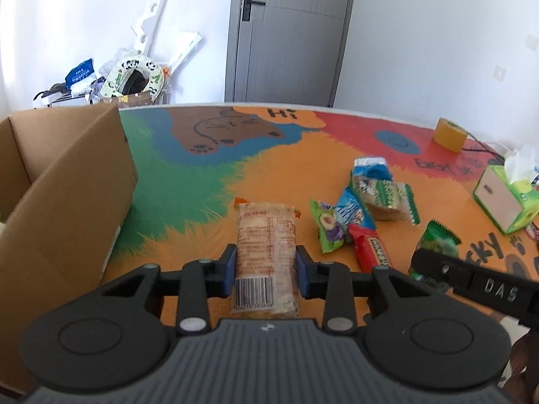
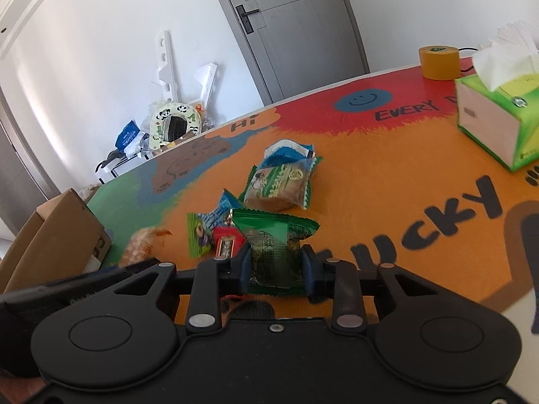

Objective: Organize snacks
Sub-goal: 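Grasp long biscuit bag with left gripper while right gripper grasps green packet, then carry biscuit bag with left gripper while right gripper carries green packet to box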

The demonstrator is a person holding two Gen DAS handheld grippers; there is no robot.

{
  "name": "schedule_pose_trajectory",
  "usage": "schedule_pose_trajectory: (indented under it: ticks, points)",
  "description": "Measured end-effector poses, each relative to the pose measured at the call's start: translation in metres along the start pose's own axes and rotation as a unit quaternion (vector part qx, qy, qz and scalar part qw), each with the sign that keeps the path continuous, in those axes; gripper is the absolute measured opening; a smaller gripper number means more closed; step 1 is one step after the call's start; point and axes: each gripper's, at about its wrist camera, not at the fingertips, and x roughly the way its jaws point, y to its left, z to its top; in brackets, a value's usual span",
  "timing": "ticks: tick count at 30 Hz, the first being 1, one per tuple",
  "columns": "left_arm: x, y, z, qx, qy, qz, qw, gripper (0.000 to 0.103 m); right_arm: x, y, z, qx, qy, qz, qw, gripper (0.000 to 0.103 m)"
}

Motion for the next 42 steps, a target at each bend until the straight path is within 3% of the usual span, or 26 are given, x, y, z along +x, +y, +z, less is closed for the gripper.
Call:
schedule_pose_trajectory:
  ticks: [21, 42]
  points:
    - [-0.072, 0.019, 0.009, -0.013, -0.075, -0.021, 0.9969, 0.034, -0.048, 0.035, 0.000, -0.015, -0.047, 0.017, 0.999, 0.031]
    - [-0.131, 0.082, 0.020, -0.047, -0.134, 0.020, 0.9897, 0.034, -0.058, 0.106, 0.002, -0.049, -0.068, 0.080, 0.993, 0.031]
